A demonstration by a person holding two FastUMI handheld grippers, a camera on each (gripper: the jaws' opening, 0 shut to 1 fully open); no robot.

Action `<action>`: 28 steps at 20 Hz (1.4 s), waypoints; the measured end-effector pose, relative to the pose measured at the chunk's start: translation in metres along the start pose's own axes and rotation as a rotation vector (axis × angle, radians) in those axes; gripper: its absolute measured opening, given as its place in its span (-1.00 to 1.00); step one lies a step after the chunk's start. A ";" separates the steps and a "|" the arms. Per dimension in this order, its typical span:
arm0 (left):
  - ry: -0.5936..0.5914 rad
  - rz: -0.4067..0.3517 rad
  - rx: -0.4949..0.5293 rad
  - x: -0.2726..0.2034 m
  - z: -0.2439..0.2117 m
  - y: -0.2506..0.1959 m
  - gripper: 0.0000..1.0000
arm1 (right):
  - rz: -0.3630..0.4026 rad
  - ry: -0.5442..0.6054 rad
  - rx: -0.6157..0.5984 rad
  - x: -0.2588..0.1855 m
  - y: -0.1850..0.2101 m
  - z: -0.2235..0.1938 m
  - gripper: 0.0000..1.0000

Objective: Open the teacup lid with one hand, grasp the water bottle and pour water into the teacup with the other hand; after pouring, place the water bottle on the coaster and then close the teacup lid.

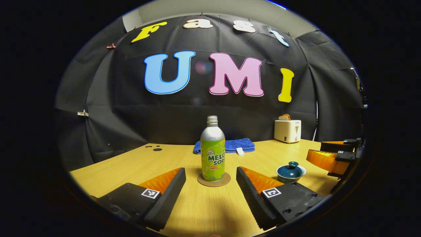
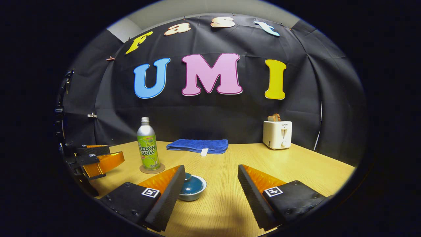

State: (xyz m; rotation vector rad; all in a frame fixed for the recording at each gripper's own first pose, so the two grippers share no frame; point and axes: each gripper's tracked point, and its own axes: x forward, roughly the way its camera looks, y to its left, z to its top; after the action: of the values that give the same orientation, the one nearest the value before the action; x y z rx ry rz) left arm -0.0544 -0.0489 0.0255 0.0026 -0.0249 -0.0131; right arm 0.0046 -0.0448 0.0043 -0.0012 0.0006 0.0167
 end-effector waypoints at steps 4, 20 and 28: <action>0.000 0.000 0.000 0.000 0.000 0.000 0.94 | 0.000 0.000 0.000 0.000 0.000 0.000 0.98; 0.000 -0.001 0.000 0.000 0.000 0.000 0.94 | 0.000 0.000 0.000 0.000 0.000 0.000 0.98; 0.001 0.029 -0.001 0.000 -0.001 0.005 0.94 | 0.000 0.000 0.000 0.000 0.000 0.000 0.98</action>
State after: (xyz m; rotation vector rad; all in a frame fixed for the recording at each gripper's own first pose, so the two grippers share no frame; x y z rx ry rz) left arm -0.0540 -0.0435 0.0249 0.0012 -0.0239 0.0156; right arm 0.0046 -0.0451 0.0044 -0.0015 0.0008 0.0167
